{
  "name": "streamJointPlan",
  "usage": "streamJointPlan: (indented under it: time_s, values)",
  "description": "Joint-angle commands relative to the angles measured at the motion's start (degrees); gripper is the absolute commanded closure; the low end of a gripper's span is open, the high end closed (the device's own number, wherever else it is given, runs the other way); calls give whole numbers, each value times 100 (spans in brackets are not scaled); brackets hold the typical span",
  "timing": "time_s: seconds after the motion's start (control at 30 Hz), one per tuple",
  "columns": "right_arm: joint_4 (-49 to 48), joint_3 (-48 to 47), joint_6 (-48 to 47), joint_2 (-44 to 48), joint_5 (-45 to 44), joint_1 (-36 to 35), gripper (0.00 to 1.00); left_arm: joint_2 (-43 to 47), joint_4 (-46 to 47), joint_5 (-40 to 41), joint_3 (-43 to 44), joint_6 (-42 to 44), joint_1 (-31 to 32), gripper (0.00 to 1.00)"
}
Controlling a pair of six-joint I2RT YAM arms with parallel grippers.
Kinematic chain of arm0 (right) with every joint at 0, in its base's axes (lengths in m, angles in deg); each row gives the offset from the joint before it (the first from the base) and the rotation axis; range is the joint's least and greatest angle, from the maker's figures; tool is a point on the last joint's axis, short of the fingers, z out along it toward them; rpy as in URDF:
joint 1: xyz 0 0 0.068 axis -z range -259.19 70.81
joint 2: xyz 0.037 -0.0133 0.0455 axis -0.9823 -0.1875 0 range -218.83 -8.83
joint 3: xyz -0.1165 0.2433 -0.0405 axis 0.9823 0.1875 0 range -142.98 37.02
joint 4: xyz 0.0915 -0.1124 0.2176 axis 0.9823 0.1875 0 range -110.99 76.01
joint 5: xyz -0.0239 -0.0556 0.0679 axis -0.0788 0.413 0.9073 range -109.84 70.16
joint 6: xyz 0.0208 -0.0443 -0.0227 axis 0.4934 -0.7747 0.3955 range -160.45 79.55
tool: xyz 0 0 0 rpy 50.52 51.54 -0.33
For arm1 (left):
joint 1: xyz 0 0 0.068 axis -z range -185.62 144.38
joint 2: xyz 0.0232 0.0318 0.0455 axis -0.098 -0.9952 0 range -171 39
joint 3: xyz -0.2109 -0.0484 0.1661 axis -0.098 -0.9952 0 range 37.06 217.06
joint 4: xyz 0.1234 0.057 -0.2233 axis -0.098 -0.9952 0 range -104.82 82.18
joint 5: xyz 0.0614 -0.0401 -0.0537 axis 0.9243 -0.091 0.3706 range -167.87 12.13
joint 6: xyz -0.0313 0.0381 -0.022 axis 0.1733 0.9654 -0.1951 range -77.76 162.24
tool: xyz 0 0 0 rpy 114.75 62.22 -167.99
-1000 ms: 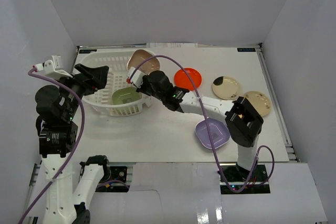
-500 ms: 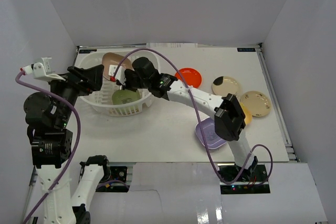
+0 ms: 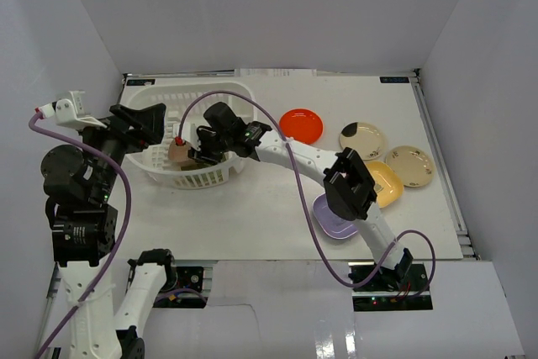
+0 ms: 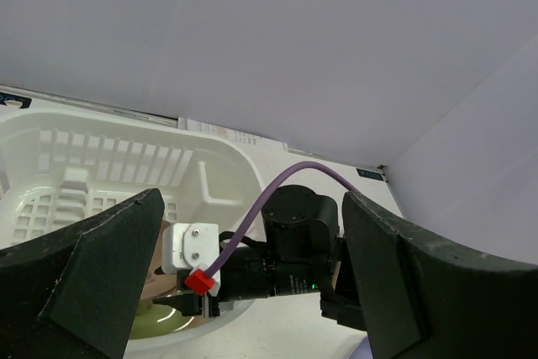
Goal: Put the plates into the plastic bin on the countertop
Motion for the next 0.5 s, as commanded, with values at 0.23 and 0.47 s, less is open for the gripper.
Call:
streamJointPlan:
  time_s: [0.23,0.47]
  values:
    - [-787,-69,350,565,-385,-3,37,-72,-48,7,-6,-35,20,2]
    - [-1693,1476,868,1926,-1721,84,48,-107,127,-642,-322,-333,20,2]
